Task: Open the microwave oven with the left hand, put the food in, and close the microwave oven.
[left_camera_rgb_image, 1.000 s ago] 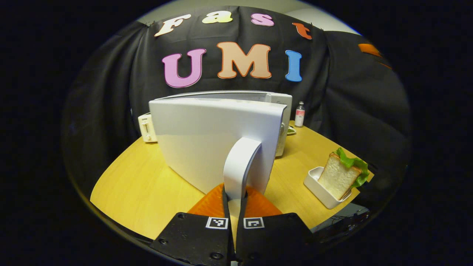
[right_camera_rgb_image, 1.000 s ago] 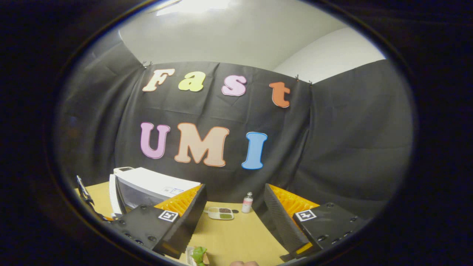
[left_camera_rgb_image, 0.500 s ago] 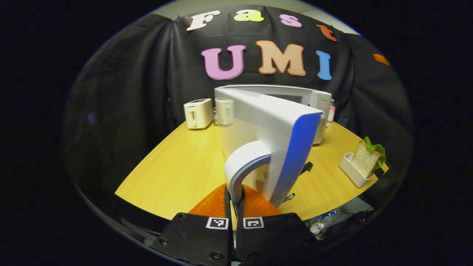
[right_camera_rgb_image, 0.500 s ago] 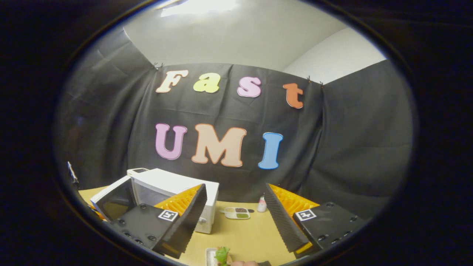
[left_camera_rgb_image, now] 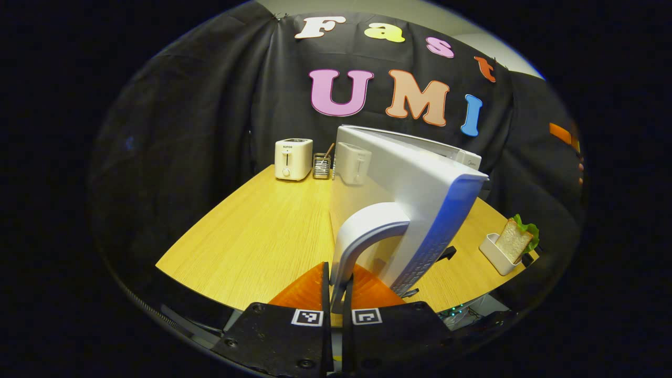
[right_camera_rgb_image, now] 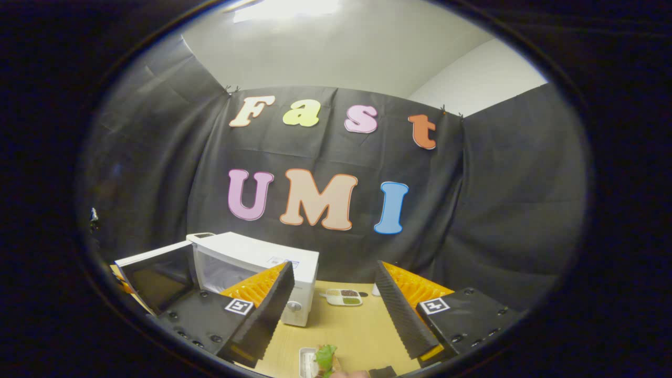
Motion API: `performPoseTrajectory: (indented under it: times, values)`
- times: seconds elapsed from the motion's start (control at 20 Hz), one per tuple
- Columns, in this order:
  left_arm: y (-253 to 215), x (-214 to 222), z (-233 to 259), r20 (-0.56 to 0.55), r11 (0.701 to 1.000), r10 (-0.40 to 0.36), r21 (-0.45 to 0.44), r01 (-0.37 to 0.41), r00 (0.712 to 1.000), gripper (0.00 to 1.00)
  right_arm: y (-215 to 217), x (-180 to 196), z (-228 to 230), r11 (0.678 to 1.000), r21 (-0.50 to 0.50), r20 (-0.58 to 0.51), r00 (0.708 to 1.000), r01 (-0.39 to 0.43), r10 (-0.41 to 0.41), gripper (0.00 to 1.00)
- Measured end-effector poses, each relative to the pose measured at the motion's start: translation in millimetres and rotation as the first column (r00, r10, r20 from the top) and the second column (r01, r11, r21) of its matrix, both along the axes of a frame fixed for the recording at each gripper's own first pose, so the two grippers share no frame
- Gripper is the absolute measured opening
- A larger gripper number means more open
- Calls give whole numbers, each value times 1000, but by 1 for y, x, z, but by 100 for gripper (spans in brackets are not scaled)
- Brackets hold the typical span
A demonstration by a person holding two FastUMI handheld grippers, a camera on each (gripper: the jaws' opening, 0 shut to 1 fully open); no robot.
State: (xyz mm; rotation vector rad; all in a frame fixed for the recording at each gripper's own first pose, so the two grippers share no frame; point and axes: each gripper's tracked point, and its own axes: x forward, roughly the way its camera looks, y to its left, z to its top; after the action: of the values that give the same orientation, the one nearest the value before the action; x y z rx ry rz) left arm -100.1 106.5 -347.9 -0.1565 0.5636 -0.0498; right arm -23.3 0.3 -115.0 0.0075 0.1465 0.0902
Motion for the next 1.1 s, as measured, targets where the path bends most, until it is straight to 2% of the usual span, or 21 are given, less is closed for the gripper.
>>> performPoseTrajectory:
  times: [0.05, 0.25, 0.35, 0.4, 0.55, 0.65, 0.85, 1.1]
  values:
    - [-1, -1, 0, -5, 1000, 3, 1, -3, 1000, 10, 2, 1, -13, 1000, 0, -27, 1000, -6, 6, 98]
    - [-4, -1, 0, -5, 1000, 7, 0, -7, 1000, 10, 6, -4, -69, 999, 6, -161, 986, -35, 36, 97]
    - [-4, -4, -2, -3, 1000, 8, 12, -8, 1000, 10, 1, -8, -103, 999, 27, -246, 969, -23, 29, 98]
    - [1, -5, -5, -7, 1000, 23, 21, -23, 1000, 14, -2, -11, -118, 999, 39, -284, 959, -11, 21, 98]
    - [3, -7, -14, -44, 998, 59, -17, -60, 997, 100, -3, -15, -148, 999, 38, -357, 934, 5, 9, 99]
    - [2, -4, -11, -15, 998, 65, 12, -65, 998, 100, -3, -20, -165, 1000, -2, -380, 925, -16, 14, 98]
    - [1, -10, -8, -30, 999, 42, 31, -41, 999, 100, 7, -30, -195, 997, -37, -419, 907, -69, 47, 98]
    - [3, -27, -4, -41, 998, 36, 47, -34, 999, 100, 7, -43, -240, 996, -48, -485, 873, -74, 42, 98]
